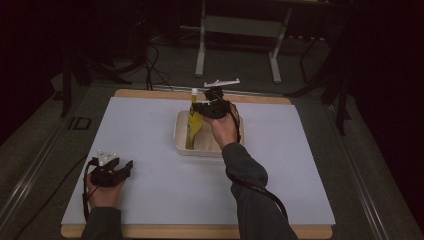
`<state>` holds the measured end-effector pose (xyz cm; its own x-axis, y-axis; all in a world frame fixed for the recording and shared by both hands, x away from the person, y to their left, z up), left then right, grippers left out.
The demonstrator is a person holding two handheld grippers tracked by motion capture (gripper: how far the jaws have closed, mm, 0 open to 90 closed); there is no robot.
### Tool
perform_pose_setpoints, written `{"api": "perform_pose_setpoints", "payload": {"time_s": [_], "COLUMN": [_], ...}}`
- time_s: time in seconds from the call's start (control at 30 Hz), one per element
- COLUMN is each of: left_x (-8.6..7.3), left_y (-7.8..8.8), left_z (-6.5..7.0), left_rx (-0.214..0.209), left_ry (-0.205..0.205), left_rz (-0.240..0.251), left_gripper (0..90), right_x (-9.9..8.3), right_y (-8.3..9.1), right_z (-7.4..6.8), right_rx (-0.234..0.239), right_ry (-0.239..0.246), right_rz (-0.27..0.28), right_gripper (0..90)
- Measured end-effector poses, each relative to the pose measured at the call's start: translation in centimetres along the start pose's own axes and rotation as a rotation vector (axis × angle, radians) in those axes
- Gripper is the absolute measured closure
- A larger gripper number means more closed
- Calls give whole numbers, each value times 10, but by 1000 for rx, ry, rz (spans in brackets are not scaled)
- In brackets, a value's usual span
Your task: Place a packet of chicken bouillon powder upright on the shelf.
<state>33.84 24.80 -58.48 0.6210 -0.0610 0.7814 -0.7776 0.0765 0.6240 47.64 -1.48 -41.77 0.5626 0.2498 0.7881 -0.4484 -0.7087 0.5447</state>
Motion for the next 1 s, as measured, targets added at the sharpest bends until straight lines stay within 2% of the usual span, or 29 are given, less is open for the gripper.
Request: {"api": "perform_pose_setpoints", "payload": {"time_s": [0.2, 0.27, 0.33, 0.43, 0.6, 0.73, 1.0], "left_x": [0, 0, 0, 0, 0, 0, 0], "left_y": [0, 0, 0, 0, 0, 0, 0], "left_z": [0, 0, 0, 0, 0, 0, 0], "left_rx": [-1, -1, -1, 0, 0, 1, 2], "left_ry": [2, 4, 3, 1, 2, 1, 0], "left_rz": [1, 3, 2, 2, 2, 2, 3], "left_gripper": [460, 460, 459, 460, 459, 459, 459], "right_x": [-1, -1, -3, -5, -8, -9, -7], "right_y": [0, 0, 1, 0, 1, 6, 18], "right_z": [-2, -1, -1, -1, 3, 3, -6], "right_rx": [11, 5, 7, 7, -15, -30, -20], "right_ry": [14, 4, -2, -2, -16, -11, 23], "right_rz": [-17, -12, -13, -21, -34, -39, -35], "right_gripper": [870, 797, 650, 517, 406, 363, 319]}}
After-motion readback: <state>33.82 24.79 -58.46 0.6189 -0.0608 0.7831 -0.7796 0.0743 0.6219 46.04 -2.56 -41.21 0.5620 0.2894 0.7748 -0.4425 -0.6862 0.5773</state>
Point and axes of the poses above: each handheld gripper's, and its own axes: y roughly backward along the jaws, x roughly out of its top, z roughly to its right, the point moved 7 cm from there along -y, roughly forward along the jaws, and after that the axes turned 5 degrees about x, right-handed, at the moved point
